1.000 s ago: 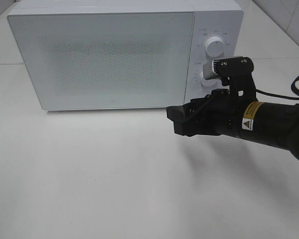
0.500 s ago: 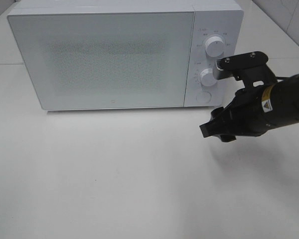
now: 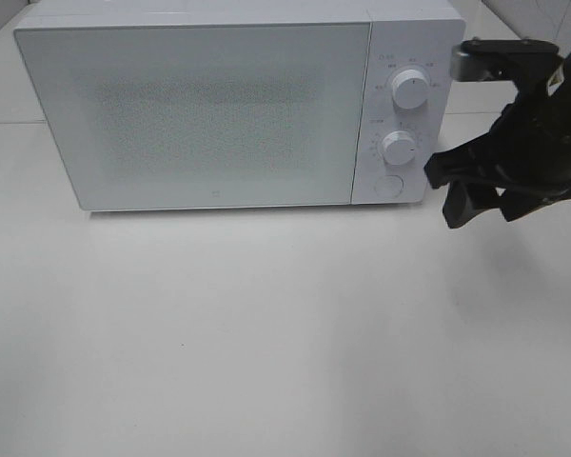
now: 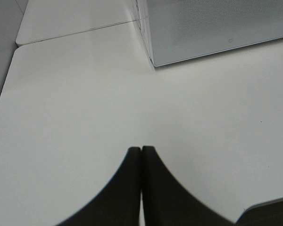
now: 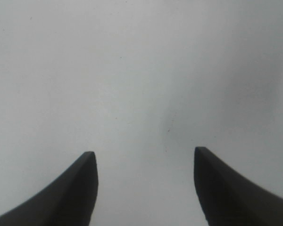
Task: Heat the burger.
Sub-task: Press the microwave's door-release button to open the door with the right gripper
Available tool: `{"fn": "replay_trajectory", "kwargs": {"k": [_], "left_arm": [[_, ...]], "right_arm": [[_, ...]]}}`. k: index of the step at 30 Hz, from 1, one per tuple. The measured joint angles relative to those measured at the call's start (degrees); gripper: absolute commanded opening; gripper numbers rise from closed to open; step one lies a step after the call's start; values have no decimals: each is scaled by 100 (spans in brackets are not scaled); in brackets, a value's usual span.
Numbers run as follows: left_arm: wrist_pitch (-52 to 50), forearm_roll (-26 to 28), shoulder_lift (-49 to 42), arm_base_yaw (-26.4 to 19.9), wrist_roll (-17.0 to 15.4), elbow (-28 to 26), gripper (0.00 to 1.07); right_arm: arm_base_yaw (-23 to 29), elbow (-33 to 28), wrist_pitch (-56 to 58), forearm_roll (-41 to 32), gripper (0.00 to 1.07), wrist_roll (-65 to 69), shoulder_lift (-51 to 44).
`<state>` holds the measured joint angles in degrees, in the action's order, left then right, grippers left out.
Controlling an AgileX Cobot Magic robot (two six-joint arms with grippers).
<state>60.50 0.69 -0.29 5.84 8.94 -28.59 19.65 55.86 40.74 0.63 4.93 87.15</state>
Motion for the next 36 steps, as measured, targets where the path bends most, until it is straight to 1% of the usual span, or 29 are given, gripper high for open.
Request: {"fn": "replay_trajectory", "kwargs": {"k": [1, 2, 3, 4, 7, 8, 9, 11, 14, 16, 17, 18, 21, 23, 26, 28, 29, 30, 31, 32, 33, 34, 35, 36], "left_arm": [[0, 0, 0, 0, 0, 0, 0], [0, 0, 0, 0, 0, 0, 0], [0, 0, 0, 0, 0, 0, 0], [0, 0, 0, 0, 0, 0, 0], [0, 0, 0, 0, 0, 0, 0], [0, 0, 0, 0, -6, 0, 0], [0, 0, 0, 0, -6, 0, 0], [0, 0, 0, 0, -6, 0, 0], [0, 0, 0, 0, -6, 0, 0], [0, 0, 0, 0, -6, 0, 0], [0, 0, 0, 0, -6, 0, 0], [0, 0, 0, 0, -6, 0, 0], [0, 0, 0, 0, -6, 0, 0], [0, 0, 0, 0, -6, 0, 0], [0, 0, 0, 0, -6, 0, 0], [0, 0, 0, 0, -11, 0, 0], [0, 0, 0, 0, -11, 0, 0], [0, 0, 0, 0, -11, 0, 0], [0, 0, 0, 0, -11, 0, 0], [0, 0, 0, 0, -17, 0, 0], [0, 0, 0, 0, -17, 0, 0], [0, 0, 0, 0, -17, 0, 0], [0, 0, 0, 0, -17, 0, 0], [0, 0, 0, 0, -17, 0, 0]], "right_arm": [[0, 0, 0, 0, 58, 0, 0], [-447, 80, 269, -332, 58, -229, -11], [-447, 80, 269, -332, 58, -229, -11], [-762, 86, 447, -447, 58, -327, -52], [-911, 86, 539, -470, 58, -367, -92], [-1169, 86, 642, -476, 58, -407, -246], [-1169, 86, 642, -476, 58, -407, -246], [-1547, 86, 756, -476, 58, -418, -733], [-1587, 92, 837, -464, 58, -418, -900], [-1593, 97, 1226, -435, 57, -407, -1553], [-1593, 97, 1226, -435, 57, -407, -1553], [-1593, 97, 1467, -430, 57, -401, -1868], [-1593, 97, 1564, -424, 57, -401, -2045], [-1593, 40, 1742, -413, 57, -384, -2727], [-1593, -40, 1748, -413, 57, -384, -2922], [-1593, -533, 1776, -413, 57, -378, -3621], [-1593, -533, 1776, -413, 57, -378, -3621], [-1593, -865, 1788, -401, 57, -378, -4016], [-1593, -865, 1788, -401, 57, -378, -4016], [-1593, -1163, 1805, -338, 57, -378, -4418], [-1593, -1163, 1805, -338, 57, -378, -4418], [-1593, -1335, 1805, -304, 57, -378, -4572], [-1593, -1662, 1822, -201, 57, -378, -4956], [-1593, -1662, 1822, -201, 57, -378, -4956]]}}
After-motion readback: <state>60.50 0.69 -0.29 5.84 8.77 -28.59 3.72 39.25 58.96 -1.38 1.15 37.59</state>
